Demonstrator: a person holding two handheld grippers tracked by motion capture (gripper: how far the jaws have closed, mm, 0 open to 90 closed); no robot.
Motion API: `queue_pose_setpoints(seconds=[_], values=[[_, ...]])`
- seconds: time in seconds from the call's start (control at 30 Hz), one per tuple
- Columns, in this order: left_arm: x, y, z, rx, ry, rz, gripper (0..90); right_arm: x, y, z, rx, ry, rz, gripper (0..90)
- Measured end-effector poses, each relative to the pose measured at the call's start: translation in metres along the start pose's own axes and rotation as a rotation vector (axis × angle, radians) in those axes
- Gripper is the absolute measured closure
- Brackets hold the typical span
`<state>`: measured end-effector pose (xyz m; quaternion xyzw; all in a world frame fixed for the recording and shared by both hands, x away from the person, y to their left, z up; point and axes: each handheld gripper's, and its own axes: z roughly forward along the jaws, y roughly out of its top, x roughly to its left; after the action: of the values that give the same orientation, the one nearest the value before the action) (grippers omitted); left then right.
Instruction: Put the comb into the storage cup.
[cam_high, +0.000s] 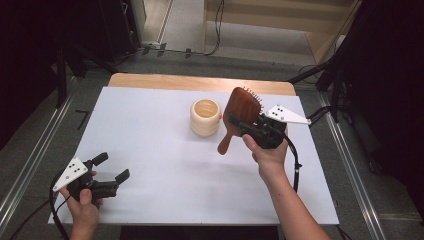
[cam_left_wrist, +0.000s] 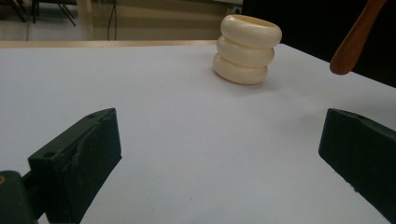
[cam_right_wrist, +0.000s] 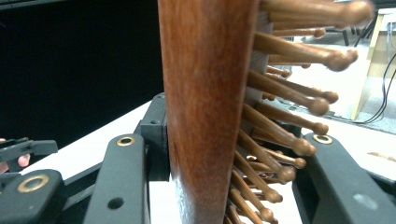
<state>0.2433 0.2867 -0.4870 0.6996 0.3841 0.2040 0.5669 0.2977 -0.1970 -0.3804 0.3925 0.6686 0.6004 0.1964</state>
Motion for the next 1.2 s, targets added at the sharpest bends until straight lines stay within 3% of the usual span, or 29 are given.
queue_pose_setpoints(seconds=[1.2], values=[[-0.001, -0.001, 0.0, -0.008, -0.001, 0.002, 0.0, -0.008, 0.036, 0.032, -0.028, 0.0, -0.012, 51.7]])
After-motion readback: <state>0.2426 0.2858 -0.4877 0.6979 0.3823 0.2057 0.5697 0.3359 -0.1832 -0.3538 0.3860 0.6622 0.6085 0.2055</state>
